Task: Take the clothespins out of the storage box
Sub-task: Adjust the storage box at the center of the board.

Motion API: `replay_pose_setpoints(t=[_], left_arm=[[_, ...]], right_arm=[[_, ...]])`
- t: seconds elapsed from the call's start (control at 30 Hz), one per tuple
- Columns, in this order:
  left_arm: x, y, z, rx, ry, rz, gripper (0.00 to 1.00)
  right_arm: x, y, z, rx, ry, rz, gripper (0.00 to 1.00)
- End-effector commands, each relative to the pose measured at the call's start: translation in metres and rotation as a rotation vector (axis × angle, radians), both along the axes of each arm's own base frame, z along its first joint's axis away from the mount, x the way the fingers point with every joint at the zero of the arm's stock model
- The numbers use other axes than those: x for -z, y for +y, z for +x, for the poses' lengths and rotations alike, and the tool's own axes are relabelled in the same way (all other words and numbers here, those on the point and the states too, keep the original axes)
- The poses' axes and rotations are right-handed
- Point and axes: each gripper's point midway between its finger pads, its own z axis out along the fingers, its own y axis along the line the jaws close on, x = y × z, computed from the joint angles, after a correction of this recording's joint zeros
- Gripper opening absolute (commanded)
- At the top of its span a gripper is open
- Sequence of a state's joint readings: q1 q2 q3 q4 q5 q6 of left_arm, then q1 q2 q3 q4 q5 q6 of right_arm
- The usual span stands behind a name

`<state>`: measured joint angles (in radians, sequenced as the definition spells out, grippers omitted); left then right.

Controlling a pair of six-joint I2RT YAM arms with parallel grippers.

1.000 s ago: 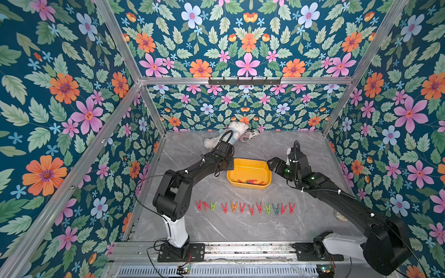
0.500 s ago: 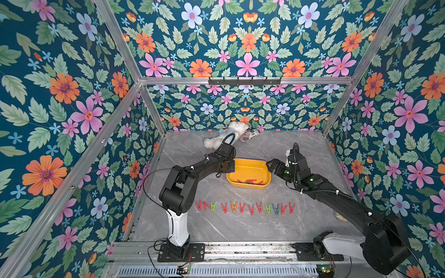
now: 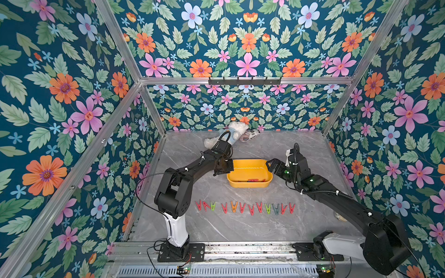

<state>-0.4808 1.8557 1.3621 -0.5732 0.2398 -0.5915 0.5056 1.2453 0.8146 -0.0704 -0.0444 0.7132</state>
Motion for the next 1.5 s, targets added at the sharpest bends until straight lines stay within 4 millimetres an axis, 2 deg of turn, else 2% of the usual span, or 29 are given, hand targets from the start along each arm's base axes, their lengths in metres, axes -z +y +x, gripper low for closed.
replay_pose_setpoints(t=[0.0,0.27,0.37,0.57,0.87,1.03,1.17,1.27,1.47], left_arm=[[-0.005,-0.010,-0.020,-0.043,0.137,-0.131,0.00],[0.001,-0.023,-0.031,-0.096,0.261,-0.340,0.00],[0.003,-0.023,-0.031,-0.106,0.263,-0.350,0.00],[0.003,-0.014,-0.022,-0.092,0.202,-0.272,0.00],[0.010,0.022,0.001,-0.035,0.019,0.050,0.00],[0.018,0.028,0.006,-0.011,-0.070,0.176,0.00],[0.024,0.028,0.008,-0.001,-0.109,0.200,0.00],[0.025,0.031,0.011,-0.002,-0.133,0.220,0.07],[0.017,0.026,0.016,0.000,-0.168,0.201,0.37]], right_arm=[[-0.010,-0.001,0.005,0.023,-0.034,0.016,0.99],[-0.015,-0.003,0.005,0.034,-0.045,0.022,0.99],[-0.013,-0.004,0.003,0.035,-0.039,0.022,0.99],[-0.010,-0.005,0.000,0.035,-0.032,0.025,0.99],[-0.011,0.002,0.001,0.013,-0.031,0.015,0.99],[-0.011,0.016,0.001,-0.020,-0.032,-0.031,0.99],[-0.008,0.030,0.001,-0.055,-0.021,-0.065,0.99],[-0.003,0.041,0.003,-0.081,-0.007,-0.090,0.99],[0.007,0.061,0.009,-0.132,0.021,-0.128,0.99]])
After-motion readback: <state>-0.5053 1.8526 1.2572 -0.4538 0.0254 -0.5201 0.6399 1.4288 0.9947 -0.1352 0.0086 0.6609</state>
